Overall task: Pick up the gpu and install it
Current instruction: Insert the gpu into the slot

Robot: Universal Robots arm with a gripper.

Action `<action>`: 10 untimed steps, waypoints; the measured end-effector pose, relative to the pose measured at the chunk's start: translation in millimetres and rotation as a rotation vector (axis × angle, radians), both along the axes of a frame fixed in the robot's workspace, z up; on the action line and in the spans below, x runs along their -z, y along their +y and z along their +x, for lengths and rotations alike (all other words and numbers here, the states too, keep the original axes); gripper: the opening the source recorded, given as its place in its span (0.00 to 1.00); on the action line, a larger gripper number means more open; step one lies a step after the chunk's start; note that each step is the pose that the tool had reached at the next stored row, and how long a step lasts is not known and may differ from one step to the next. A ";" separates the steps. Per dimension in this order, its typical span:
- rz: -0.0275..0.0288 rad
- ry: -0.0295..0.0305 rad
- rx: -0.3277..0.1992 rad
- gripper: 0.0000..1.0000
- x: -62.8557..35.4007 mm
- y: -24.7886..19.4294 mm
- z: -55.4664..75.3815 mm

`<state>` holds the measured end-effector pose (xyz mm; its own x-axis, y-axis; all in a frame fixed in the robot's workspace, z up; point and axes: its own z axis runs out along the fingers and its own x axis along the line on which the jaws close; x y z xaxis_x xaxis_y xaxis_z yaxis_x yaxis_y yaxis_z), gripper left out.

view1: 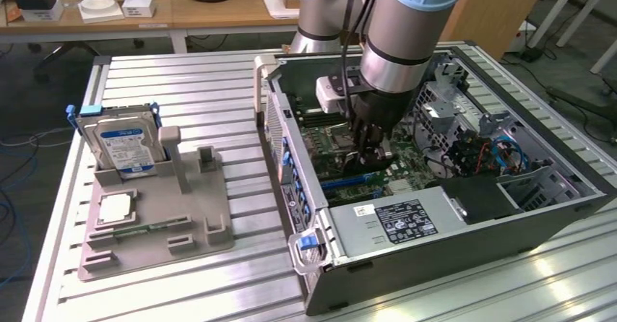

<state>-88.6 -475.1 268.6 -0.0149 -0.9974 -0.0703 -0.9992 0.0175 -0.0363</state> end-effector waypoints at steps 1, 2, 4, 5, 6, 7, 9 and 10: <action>0.0001 -0.0001 0.000 0.26 0.6 0.0 -0.1; 0.0001 0.0000 0.000 0.26 1.1 0.0 -0.3; 0.0001 0.0000 0.000 0.26 2.3 0.0 -1.0; 0.0000 0.0000 0.000 0.26 3.0 0.0 -1.3; 0.0001 0.0000 0.000 0.26 3.9 0.0 -1.7; 0.0000 0.0000 0.000 0.26 4.7 0.0 -2.0; 0.0001 0.0000 0.000 0.26 6.8 0.0 -2.2; 0.0000 0.0000 0.000 0.26 7.8 0.0 -2.2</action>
<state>-90.8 -475.1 260.8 -0.0146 -0.9974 -0.0703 -0.9992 0.0172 -0.0363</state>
